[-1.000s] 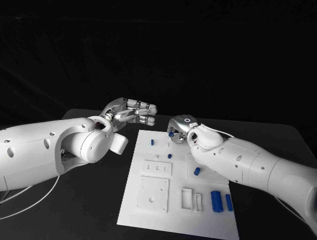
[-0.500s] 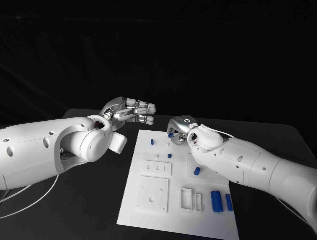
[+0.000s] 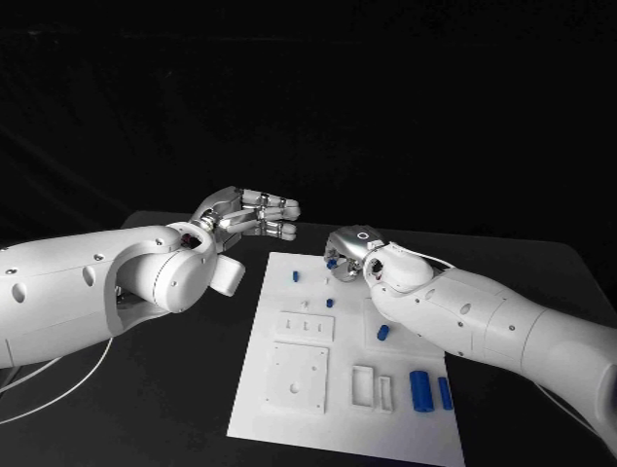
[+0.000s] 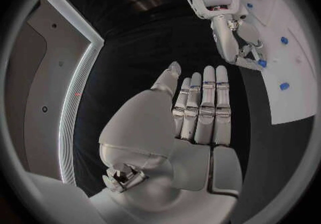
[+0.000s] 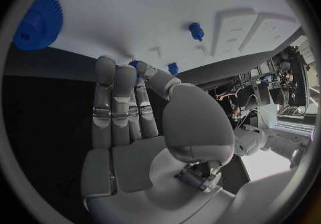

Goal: Assemble the parts on the task board

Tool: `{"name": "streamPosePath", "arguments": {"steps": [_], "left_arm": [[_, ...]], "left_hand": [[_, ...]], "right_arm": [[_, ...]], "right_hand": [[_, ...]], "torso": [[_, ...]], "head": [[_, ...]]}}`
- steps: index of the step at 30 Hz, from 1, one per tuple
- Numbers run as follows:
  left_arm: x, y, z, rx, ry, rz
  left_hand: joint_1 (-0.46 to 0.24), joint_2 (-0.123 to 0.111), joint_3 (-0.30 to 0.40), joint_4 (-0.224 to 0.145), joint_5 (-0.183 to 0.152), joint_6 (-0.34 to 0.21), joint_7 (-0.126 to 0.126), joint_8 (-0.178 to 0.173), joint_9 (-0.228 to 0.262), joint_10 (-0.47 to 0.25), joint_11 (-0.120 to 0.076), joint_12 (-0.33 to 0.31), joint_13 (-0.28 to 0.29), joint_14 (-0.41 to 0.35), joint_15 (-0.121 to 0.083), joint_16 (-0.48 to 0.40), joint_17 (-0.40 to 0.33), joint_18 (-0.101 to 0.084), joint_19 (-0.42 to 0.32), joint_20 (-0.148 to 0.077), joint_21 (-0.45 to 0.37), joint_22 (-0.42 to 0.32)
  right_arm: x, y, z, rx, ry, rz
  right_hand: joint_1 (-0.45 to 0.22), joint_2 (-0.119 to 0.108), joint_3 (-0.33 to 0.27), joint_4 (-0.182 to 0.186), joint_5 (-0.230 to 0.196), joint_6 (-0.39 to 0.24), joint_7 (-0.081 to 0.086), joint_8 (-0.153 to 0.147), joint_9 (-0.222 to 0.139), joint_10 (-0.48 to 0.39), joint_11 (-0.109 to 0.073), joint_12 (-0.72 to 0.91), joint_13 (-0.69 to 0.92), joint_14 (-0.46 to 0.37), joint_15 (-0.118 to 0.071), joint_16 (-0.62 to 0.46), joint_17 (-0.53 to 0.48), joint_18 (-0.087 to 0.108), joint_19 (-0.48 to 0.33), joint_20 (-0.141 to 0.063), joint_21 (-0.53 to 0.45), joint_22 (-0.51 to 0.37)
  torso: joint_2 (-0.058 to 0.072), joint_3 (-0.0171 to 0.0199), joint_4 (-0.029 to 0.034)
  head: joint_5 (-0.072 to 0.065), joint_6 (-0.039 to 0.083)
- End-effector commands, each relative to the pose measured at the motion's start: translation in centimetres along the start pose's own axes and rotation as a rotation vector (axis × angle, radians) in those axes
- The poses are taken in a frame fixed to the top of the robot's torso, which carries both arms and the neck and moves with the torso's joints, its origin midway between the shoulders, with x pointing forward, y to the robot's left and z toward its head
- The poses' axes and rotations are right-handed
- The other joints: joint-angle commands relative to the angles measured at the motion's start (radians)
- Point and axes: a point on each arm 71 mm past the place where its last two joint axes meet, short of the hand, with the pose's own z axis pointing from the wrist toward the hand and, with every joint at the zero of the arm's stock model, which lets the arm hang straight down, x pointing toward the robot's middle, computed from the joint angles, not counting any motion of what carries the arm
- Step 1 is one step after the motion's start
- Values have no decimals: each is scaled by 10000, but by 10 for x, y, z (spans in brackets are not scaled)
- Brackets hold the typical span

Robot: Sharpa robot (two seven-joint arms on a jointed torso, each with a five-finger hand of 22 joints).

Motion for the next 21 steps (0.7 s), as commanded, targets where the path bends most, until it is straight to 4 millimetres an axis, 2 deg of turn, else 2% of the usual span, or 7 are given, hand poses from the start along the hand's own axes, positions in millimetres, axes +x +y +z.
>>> {"name": "streamPosePath", "arguments": {"steps": [1,5,10,16,21], "left_arm": [[2,-2,1,109,77,30],[2,-2,1,108,75,31],[2,-2,1,105,70,31],[1,-2,0,104,52,34],[1,-2,0,103,35,38]], "left_hand": [[-80,26,-65,-13,-12,-79,14,-35,-13,-58,10,-3,13,65,9,-36,15,17,68,31,-67,-12],[-82,31,-96,-17,-13,-97,22,-38,-14,-81,20,-5,13,64,12,-42,13,18,75,33,-68,-50],[-82,31,-96,-17,-13,-97,22,-38,-14,-81,20,-5,13,64,12,-42,13,18,75,33,-68,-50],[-79,19,-109,-26,-11,-129,33,-40,-17,-115,32,-5,13,63,15,-44,13,20,77,36,-71,-61],[-77,15,-111,-29,-9,-141,36,-42,-18,-126,35,-6,13,60,17,-46,13,20,76,37,-73,-64]], "right_arm": [[2,0,0,0,117,-49],[2,-1,0,6,41,93],[2,-1,0,14,21,215],[2,-2,0,44,-5,295],[2,-2,0,39,-53,363]], "right_hand": [[0,69,7,24,-20,-202,93,43,-21,-253,68,20,4,7,31,-20,-22,103,33,75,-101,8],[-72,-93,-106,52,4,-721,237,33,-46,-903,264,24,-5,26,204,-51,-53,134,57,220,-214,-33],[-24,-234,-298,62,101,-1120,339,38,-49,-1380,400,16,-11,42,297,-115,-119,258,156,342,-413,-139],[37,-300,-557,62,219,-1308,390,41,-52,-1637,467,16,-13,39,341,-116,-147,320,261,400,-578,-225],[70,-298,-661,44,247,-1345,397,37,-54,-1682,479,12,-15,36,349,-103,-168,341,335,417,-709,-243]], "torso": [[13,-7,1],[4,-2,25],[3,-6,25],[-7,-1,-1],[-4,10,2]], "head": [[-2,4],[2,-5],[11,-43],[37,-52],[26,-65]]}}
